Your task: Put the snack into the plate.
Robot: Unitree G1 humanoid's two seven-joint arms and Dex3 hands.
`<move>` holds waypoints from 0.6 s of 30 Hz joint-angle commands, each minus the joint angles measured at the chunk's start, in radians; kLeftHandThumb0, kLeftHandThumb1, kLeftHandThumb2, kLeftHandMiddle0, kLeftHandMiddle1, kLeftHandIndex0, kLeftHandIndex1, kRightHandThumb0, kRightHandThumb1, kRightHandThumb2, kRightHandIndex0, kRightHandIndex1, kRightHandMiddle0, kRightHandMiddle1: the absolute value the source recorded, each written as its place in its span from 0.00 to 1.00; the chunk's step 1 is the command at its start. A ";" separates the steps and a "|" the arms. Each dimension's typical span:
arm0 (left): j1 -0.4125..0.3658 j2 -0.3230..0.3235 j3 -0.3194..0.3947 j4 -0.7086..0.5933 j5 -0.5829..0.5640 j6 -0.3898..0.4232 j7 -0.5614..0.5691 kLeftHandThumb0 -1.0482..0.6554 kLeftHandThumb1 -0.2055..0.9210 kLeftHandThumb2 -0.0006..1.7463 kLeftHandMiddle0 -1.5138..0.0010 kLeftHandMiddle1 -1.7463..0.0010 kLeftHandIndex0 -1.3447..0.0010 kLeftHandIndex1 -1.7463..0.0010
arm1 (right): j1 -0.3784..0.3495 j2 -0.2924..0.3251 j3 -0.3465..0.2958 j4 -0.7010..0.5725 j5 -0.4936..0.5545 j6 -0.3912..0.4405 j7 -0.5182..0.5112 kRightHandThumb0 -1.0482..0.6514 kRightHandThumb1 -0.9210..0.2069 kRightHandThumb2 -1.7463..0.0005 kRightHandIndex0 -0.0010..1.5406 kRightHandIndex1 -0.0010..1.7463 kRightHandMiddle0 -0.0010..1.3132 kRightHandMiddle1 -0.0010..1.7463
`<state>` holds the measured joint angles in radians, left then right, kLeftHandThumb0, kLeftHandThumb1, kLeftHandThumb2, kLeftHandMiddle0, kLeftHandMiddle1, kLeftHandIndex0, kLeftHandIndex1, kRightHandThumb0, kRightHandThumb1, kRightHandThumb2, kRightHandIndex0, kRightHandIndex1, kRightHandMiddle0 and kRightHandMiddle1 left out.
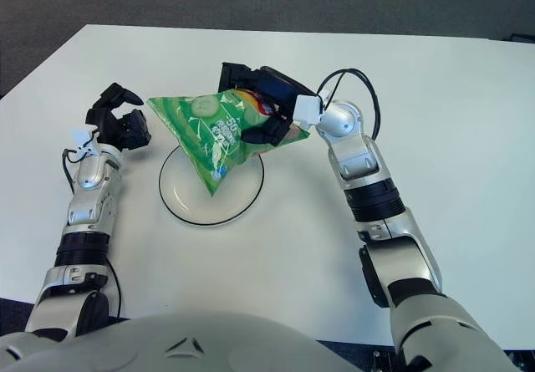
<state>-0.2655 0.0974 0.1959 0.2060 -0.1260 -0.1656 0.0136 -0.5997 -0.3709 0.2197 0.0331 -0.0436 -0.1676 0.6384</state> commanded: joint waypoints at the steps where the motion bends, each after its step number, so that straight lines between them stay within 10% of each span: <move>1: 0.021 -0.018 -0.003 0.020 0.005 -0.010 0.009 0.31 0.39 0.81 0.15 0.00 0.49 0.00 | -0.007 0.010 -0.003 -0.007 0.018 0.029 0.008 0.51 0.72 0.24 0.01 0.81 0.05 0.89; 15: 0.035 -0.031 -0.016 -0.008 0.005 0.002 0.010 0.31 0.40 0.81 0.15 0.00 0.50 0.00 | -0.009 0.037 0.021 -0.005 -0.011 -0.022 0.008 0.37 0.67 0.32 0.00 0.61 0.00 0.79; 18: 0.037 -0.030 -0.017 -0.009 0.005 0.004 0.008 0.32 0.40 0.81 0.15 0.00 0.50 0.00 | -0.014 0.036 0.036 0.018 -0.052 -0.107 -0.009 0.31 0.61 0.38 0.00 0.39 0.00 0.67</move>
<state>-0.2601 0.0853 0.1853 0.1884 -0.1260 -0.1655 0.0154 -0.5999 -0.3338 0.2449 0.0384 -0.0674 -0.2031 0.6444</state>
